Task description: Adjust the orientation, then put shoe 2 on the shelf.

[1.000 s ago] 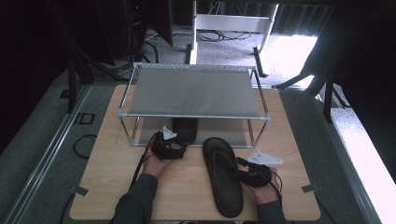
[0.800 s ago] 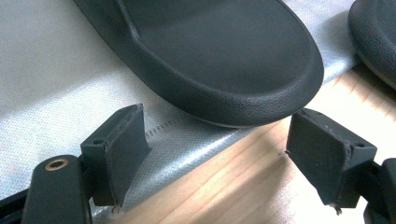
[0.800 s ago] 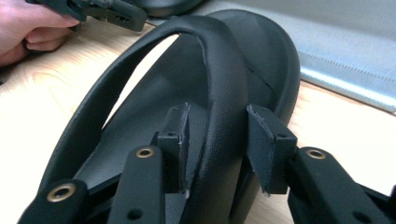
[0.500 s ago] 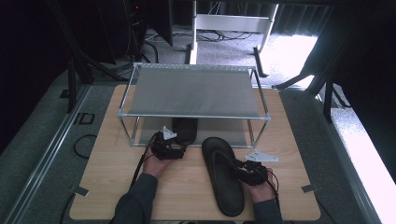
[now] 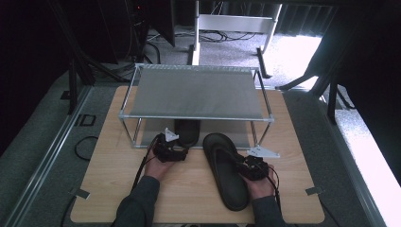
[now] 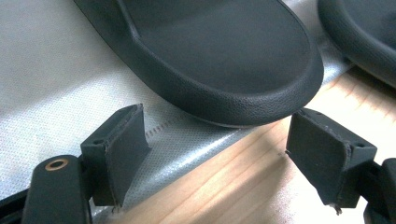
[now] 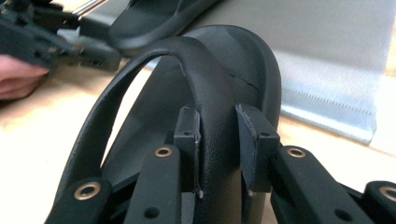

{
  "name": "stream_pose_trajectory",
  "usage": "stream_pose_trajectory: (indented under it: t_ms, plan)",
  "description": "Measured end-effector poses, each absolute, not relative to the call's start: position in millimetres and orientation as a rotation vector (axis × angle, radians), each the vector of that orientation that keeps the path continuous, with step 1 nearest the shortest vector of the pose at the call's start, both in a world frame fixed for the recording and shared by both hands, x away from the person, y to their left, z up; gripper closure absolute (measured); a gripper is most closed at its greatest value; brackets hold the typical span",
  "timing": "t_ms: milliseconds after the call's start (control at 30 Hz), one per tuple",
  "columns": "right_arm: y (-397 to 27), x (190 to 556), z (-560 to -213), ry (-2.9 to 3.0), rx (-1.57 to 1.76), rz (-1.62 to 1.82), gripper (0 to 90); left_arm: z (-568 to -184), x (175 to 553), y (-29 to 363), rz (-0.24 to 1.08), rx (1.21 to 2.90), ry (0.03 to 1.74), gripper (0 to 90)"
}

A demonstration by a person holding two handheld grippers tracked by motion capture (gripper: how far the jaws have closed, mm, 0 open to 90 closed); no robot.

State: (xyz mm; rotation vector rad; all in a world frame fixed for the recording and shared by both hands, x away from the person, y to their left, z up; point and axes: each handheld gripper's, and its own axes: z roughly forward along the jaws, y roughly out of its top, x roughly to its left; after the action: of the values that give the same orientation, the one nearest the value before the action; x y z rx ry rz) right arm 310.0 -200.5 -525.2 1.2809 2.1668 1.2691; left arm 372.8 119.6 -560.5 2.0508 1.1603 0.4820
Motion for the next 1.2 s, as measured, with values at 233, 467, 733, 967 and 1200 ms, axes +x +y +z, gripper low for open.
stream_pose_trajectory:
  t_ms: [233,467,733,967,1200]
  plan:
    - [-193,326,-527,2.113,1.331,1.274,70.9,-561,373,120,0.481,2.05,1.159,20.5]
    - [-188,339,-529,2.082,1.387,1.292,70.8,-561,373,120,0.481,2.05,1.159,20.5]
    - [-184,349,-532,2.018,1.454,1.295,70.9,-561,373,120,0.482,2.051,1.159,20.5]
    - [-176,353,-533,1.98,1.476,1.296,70.8,-561,373,120,0.48,2.05,1.16,20.5]
    - [-168,361,-534,1.945,1.506,1.295,70.8,-561,373,120,0.481,2.05,1.159,20.5]
